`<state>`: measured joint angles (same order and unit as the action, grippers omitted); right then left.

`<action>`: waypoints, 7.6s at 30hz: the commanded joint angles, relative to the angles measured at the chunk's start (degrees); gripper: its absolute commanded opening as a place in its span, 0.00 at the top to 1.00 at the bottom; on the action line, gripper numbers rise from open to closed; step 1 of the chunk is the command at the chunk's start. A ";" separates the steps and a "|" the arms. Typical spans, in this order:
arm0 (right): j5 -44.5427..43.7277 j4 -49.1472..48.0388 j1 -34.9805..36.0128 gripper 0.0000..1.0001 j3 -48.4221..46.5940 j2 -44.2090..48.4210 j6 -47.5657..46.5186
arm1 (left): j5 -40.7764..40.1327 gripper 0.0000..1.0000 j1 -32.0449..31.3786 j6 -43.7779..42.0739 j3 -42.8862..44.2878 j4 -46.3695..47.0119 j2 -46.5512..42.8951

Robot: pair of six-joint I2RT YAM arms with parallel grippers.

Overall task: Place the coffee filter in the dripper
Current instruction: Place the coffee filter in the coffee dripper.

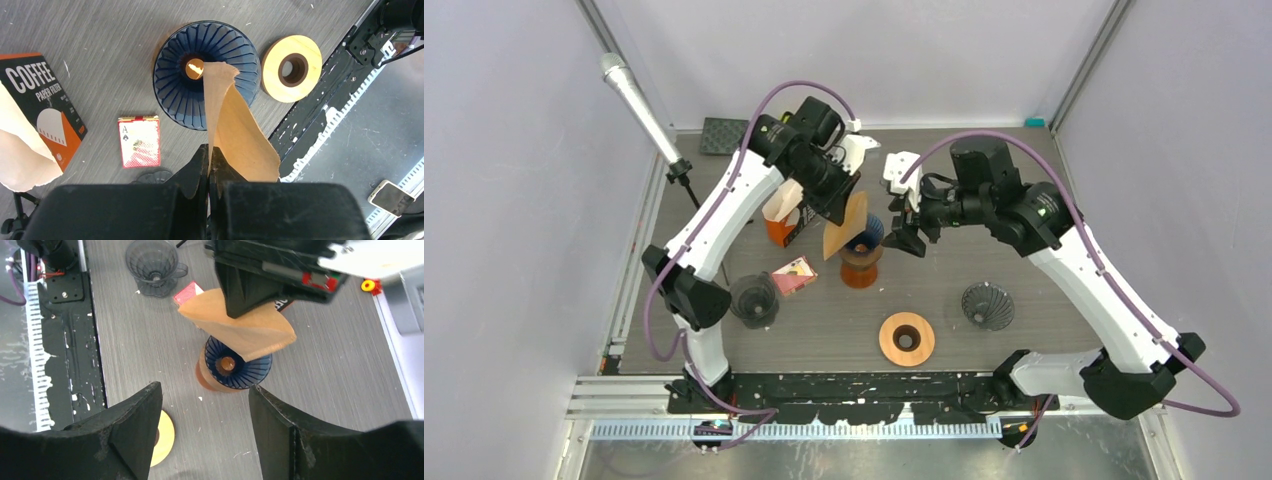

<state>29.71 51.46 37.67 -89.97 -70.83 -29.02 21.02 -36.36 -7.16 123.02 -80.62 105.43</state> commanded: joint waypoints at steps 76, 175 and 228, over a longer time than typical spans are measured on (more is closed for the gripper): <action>-48.36 22.63 25.55 0.97 -17.99 -25.85 -34.27 | 4.70 0.86 -1.30 -5.28 10.85 -6.77 6.37; -24.29 -2.89 12.97 0.52 5.92 -19.50 -14.32 | -8.12 0.54 -1.18 -10.71 7.15 0.05 15.26; -21.39 -2.15 12.34 0.48 3.66 -16.00 -11.43 | -11.53 0.47 -1.18 -11.74 8.55 0.06 13.13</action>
<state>6.92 49.06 50.13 -83.26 -90.28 -42.57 10.26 -37.76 -18.39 129.40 -79.57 121.19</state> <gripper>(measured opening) 0.500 0.527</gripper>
